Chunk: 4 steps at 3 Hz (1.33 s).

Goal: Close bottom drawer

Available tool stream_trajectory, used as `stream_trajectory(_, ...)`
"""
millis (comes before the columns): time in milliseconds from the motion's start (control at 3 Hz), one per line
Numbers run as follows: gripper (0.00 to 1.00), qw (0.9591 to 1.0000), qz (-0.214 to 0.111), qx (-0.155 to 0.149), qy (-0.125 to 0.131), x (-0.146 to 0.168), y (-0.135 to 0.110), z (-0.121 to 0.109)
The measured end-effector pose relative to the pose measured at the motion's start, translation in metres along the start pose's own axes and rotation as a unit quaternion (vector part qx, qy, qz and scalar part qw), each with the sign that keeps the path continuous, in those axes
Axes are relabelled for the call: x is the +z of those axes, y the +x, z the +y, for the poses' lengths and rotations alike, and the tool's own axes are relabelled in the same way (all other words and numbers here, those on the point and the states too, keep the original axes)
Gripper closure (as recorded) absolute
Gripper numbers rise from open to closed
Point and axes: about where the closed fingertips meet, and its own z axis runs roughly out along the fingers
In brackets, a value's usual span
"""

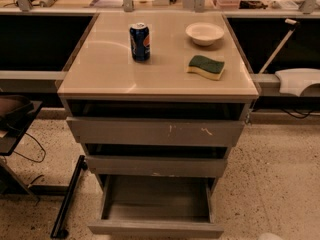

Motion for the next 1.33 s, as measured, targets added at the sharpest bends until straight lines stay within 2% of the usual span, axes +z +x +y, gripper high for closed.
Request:
stream_trajectory(333,0.00,0.9948,-0.082,0.024,-0.055,0.033,0.010,-0.007)
stream_trajectory(667,0.00,0.9777,-0.174,0.069,-0.095,0.063,0.019,-0.019)
stream_trajectory(1000,0.00,0.9523,-0.264,0.111,-0.106,0.089,0.019,-0.045)
stream_trajectory(1333,0.00,0.9398,-0.313,0.120,-0.066,0.076,0.016,-0.102)
